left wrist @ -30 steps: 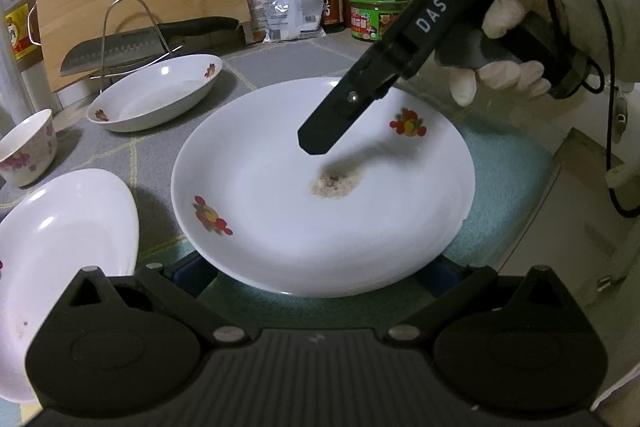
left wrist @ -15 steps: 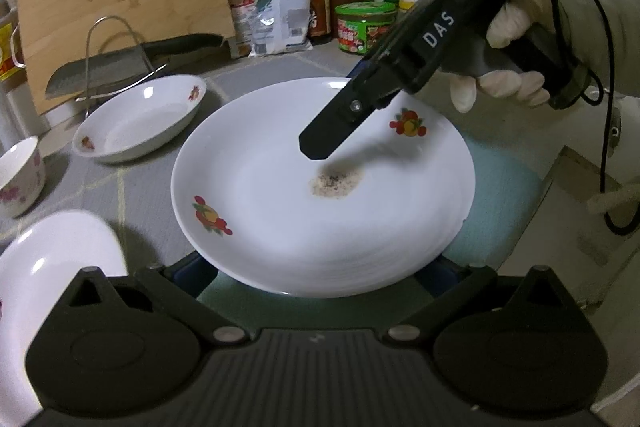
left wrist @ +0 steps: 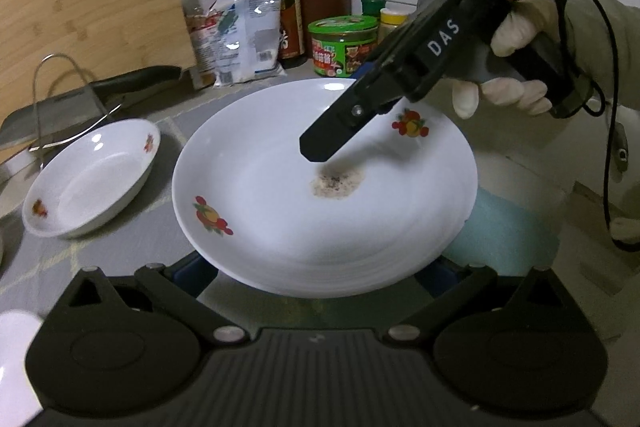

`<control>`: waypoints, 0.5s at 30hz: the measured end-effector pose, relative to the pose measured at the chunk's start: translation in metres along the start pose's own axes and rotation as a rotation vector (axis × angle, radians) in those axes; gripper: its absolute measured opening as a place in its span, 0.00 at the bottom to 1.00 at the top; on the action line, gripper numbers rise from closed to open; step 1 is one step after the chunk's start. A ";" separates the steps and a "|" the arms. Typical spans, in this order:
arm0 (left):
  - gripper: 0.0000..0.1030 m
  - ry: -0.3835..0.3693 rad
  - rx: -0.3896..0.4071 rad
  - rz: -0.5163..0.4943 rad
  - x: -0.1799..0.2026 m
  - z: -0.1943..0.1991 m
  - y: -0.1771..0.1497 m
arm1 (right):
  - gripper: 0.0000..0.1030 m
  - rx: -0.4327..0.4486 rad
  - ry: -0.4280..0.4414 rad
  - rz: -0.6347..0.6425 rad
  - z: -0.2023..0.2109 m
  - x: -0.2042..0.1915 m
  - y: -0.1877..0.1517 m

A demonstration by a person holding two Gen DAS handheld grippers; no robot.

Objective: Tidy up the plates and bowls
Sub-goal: 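Lift the stained white plate by its rim with the right gripper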

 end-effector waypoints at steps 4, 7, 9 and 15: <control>0.99 -0.005 0.005 -0.004 -0.002 -0.015 0.011 | 0.99 0.005 -0.017 -0.005 -0.001 0.017 0.003; 0.99 -0.006 0.004 0.001 -0.005 -0.026 0.017 | 0.99 0.006 -0.022 -0.016 -0.004 0.029 0.006; 0.99 -0.007 0.003 0.004 -0.008 -0.033 0.019 | 0.99 0.007 -0.028 -0.018 -0.007 0.035 0.007; 0.99 -0.010 -0.006 0.019 -0.013 -0.052 0.024 | 0.99 0.003 -0.047 -0.031 -0.016 0.052 0.008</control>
Point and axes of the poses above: each gripper's, at about its wrist camera, not at the fingertips, and z roughly against the way its jaws point, x to its right, y to its top, the point moved 6 cm from there along -z, roughly the way its jaws point, and after that the axes turned 3 degrees about z, right-handed, at the moved point
